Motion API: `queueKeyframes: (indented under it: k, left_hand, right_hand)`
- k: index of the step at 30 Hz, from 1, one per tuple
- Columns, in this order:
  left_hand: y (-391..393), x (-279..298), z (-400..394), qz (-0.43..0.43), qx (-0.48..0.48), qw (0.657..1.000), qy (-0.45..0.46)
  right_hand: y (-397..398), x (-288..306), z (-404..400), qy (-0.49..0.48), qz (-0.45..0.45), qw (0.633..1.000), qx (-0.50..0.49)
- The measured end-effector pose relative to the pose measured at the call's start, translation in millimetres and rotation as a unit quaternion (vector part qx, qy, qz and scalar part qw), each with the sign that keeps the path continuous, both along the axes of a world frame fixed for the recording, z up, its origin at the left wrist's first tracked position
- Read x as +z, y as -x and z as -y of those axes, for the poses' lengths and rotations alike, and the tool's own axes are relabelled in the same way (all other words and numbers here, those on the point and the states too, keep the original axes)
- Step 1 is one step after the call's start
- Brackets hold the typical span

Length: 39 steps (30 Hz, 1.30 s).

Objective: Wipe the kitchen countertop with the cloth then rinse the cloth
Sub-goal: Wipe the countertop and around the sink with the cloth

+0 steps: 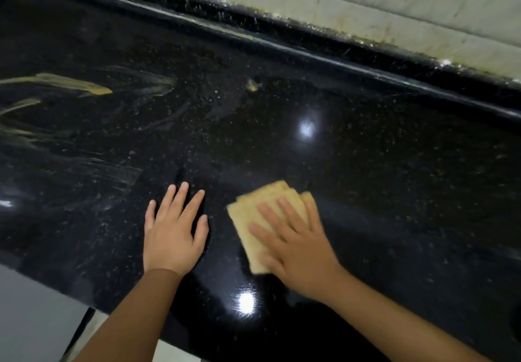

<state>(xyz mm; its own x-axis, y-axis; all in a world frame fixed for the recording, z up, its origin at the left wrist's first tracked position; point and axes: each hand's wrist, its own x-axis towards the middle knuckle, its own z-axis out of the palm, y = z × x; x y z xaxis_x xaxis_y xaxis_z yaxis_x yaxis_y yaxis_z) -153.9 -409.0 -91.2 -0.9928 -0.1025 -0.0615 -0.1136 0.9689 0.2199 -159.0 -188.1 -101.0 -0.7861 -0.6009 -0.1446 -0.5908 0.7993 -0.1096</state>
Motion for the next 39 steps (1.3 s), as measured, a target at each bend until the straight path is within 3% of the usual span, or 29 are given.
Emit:
queueKeyframes:
  k: [3, 7, 11, 17, 22, 28, 33, 36, 39]
  left_hand:
    - [0, 2, -2, -0.001, 0.002, 1.000, -0.005]
    - [-3, 0, -4, 0.013, -0.003, 1.000, -0.014]
    - [-3, -3, -6, 0.010, 0.007, 1.000, -0.026]
    - [6, 3, -4, 0.004, 0.012, 1.000, -0.017]
    - [7, 3, -6, 0.007, 0.013, 1.000, -0.021]
    - [5, -2, 0, -0.010, 0.005, 1.000, 0.011]
    - [8, -2, 5, -0.009, 0.009, 1.000, 0.026]
    - [5, -2, 4, -0.004, 0.022, 1.000, 0.017]
    - [5, -2, 1, -0.009, 0.012, 1.000, 0.022]
  right_hand:
    - [-19, 5, -77, -0.040, 0.006, 0.998, -0.037]
    - [22, 21, -130, -0.075, 0.047, 0.964, -0.251]
    - [93, 31, -115, -0.046, 0.114, 0.889, -0.441]
    - [186, 43, -57, 0.022, 0.110, 0.840, -0.530]
    - [231, 44, 3, 0.007, 0.110, 0.866, -0.488]
    - [237, 33, 103, -0.001, 0.124, 0.970, -0.210]
    - [169, 27, 94, -0.005, 0.098, 0.994, -0.045]
    - [121, 24, 30, -0.034, 0.100, 0.993, -0.061]
    - [114, 24, -52, -0.051, 0.081, 0.966, -0.241]
